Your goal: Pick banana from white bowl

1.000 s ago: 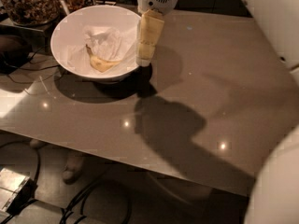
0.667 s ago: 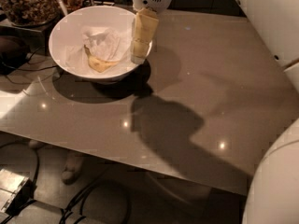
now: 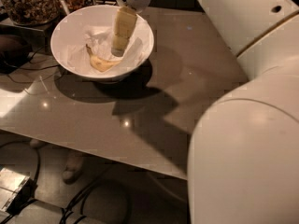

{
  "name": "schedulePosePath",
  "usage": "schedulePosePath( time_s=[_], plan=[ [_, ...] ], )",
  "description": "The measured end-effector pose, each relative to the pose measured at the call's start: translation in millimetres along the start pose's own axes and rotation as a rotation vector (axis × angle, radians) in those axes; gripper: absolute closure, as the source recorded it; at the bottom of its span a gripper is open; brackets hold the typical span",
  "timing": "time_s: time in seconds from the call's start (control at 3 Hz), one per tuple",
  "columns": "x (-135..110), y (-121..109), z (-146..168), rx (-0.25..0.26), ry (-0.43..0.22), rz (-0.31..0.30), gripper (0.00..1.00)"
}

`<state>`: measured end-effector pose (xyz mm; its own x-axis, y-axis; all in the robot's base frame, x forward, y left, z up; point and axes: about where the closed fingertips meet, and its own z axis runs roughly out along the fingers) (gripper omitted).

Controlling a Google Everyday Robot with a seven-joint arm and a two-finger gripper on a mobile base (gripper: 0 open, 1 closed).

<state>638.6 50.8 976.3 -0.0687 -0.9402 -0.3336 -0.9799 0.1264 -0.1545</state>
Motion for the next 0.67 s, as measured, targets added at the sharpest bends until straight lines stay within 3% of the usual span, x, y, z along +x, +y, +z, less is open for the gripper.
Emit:
schedulePosePath(
  time_s=[0.33, 0.67],
  plan=[
    [-18, -18, 31, -0.041, 0.015, 0.091, 0.02],
    [-24, -23, 49, -0.071, 0.015, 0.138, 0.04]
  ],
)
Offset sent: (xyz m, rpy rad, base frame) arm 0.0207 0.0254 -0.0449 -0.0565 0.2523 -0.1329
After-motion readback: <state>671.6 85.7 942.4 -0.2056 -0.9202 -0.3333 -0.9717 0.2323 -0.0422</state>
